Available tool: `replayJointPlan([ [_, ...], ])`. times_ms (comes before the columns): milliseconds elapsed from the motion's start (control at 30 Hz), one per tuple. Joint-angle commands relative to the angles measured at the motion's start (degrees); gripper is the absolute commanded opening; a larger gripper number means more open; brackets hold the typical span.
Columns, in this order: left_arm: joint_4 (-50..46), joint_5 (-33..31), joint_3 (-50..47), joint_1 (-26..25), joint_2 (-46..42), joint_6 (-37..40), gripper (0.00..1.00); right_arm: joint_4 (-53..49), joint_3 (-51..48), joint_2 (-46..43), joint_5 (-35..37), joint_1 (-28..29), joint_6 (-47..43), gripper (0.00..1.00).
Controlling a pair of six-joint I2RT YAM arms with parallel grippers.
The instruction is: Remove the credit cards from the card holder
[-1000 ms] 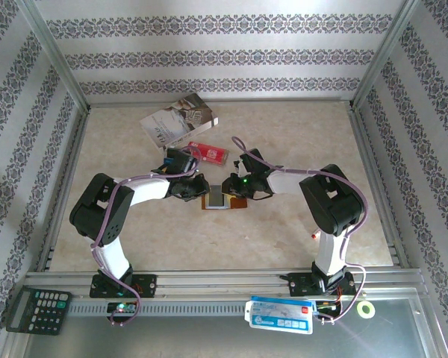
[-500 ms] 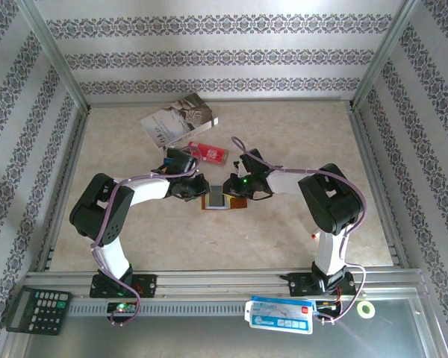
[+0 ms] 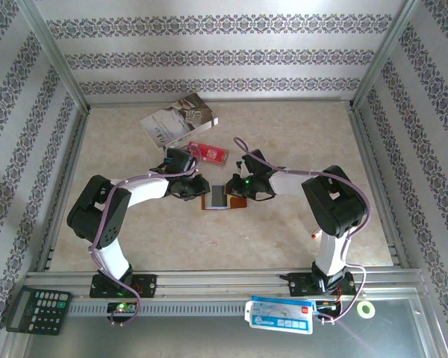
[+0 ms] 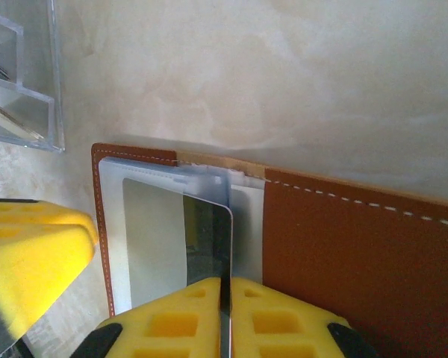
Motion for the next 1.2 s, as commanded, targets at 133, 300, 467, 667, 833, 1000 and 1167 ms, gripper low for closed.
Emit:
replayJointPlan([
  [133,0.27,5.07,2.74,-1.92,-1.31,1.76,0.22,-0.04,-0.22,0.13,-0.86,-0.55,-0.11,0.2],
  [300,-0.11,4.31,3.43,-2.35,2.54,0.61,0.19,-0.08,-0.03,0.75,-1.3,-0.64,-0.15,0.22],
  [467,-1.91,1.6,3.27,-2.35,4.57,0.53,0.17,-0.6,0.27,1.53,-2.15,-0.64,-0.6,0.23],
  [667,-2.98,-0.86,2.12,-2.27,5.33,0.39,0.17,-0.91,0.79,2.51,-3.56,-0.64,-0.76,0.25],
  [833,-2.25,-0.95,1.11,-2.36,5.89,-0.35,0.18,-0.73,1.21,2.55,-4.66,-0.77,-1.03,0.22],
  [1000,-2.37,-1.59,0.94,-2.27,5.7,-0.64,0.21,-0.36,0.65,1.17,-4.36,-1.35,-0.78,0.13],
  [1167,-3.06,-2.19,1.24,-2.05,4.63,-0.59,0.27,0.38,-2.98,-3.47,-1.51,-3.15,-0.48,0.04],
])
